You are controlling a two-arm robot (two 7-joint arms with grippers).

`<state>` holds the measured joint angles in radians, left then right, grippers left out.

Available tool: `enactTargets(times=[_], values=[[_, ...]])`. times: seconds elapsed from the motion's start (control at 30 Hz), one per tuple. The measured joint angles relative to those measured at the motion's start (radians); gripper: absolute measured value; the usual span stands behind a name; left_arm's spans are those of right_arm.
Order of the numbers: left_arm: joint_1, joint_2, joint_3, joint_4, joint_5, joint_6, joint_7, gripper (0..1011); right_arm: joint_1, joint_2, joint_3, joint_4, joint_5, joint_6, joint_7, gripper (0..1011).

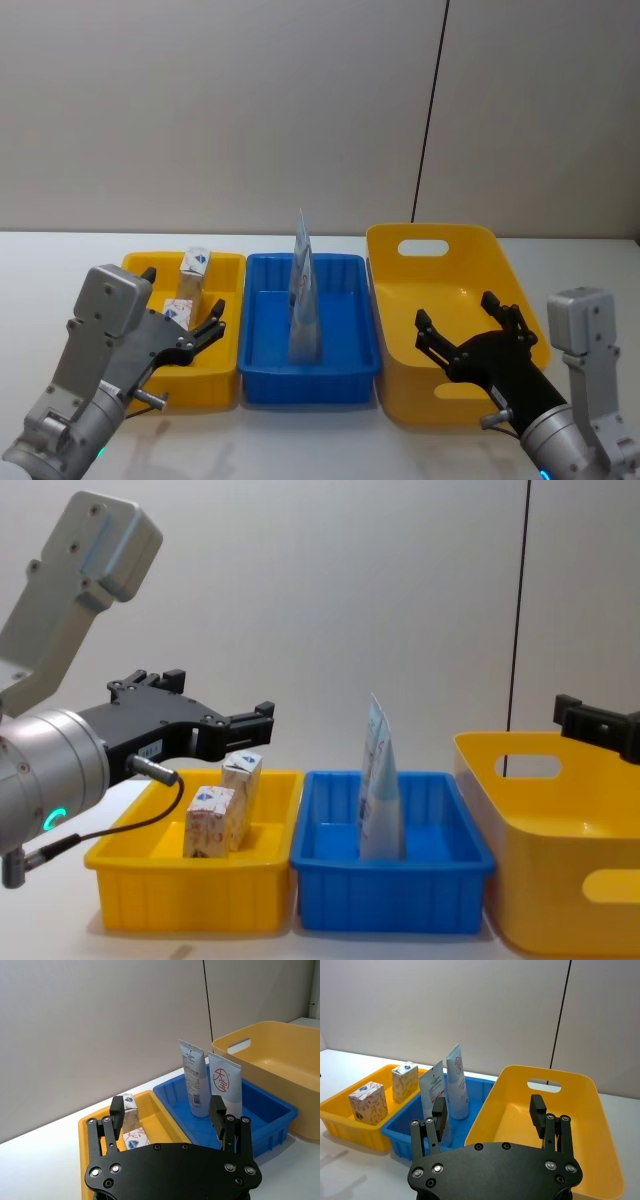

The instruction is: Bimanual collaborative sorting of washing and personal care products

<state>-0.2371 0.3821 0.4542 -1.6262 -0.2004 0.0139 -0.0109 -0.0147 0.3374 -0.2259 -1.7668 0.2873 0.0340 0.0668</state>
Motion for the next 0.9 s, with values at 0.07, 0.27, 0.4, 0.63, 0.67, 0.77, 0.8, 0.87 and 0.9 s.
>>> enactTargets(times=[0.07, 0.27, 0.4, 0.63, 0.67, 0.77, 0.8, 0.87, 0.9], values=[[0.0, 0.0, 0.0, 0.0, 0.0, 0.0, 0.0, 1001, 0.0, 0.0, 0.0, 0.0, 0.0, 0.0, 0.0, 1000], [0.0, 0.0, 0.0, 0.0, 0.0, 0.0, 0.0, 1001, 0.0, 0.0, 0.0, 0.0, 0.0, 0.0, 0.0, 1000], [0.0, 0.0, 0.0, 0.0, 0.0, 0.0, 0.0, 1001, 0.0, 0.0, 0.0, 0.0, 0.0, 0.0, 0.0, 1000], [0.0, 0.0, 0.0, 0.0, 0.0, 0.0, 0.0, 1001, 0.0, 0.0, 0.0, 0.0, 0.0, 0.0, 0.0, 1000], [0.0, 0.0, 0.0, 0.0, 0.0, 0.0, 0.0, 1001, 0.0, 0.0, 0.0, 0.0, 0.0, 0.0, 0.0, 1000], [0.0, 0.0, 0.0, 0.0, 0.0, 0.0, 0.0, 1001, 0.0, 0.0, 0.0, 0.0, 0.0, 0.0, 0.0, 1000], [0.0, 0.0, 0.0, 0.0, 0.0, 0.0, 0.0, 1001, 0.0, 0.0, 0.0, 0.0, 0.0, 0.0, 0.0, 1000], [0.0, 0.0, 0.0, 0.0, 0.0, 0.0, 0.0, 1001, 0.0, 0.0, 0.0, 0.0, 0.0, 0.0, 0.0, 1000], [0.0, -0.001, 0.0, 0.0, 0.0, 0.0, 0.0, 1001, 0.0, 0.0, 0.0, 0.0, 0.0, 0.0, 0.0, 1000]])
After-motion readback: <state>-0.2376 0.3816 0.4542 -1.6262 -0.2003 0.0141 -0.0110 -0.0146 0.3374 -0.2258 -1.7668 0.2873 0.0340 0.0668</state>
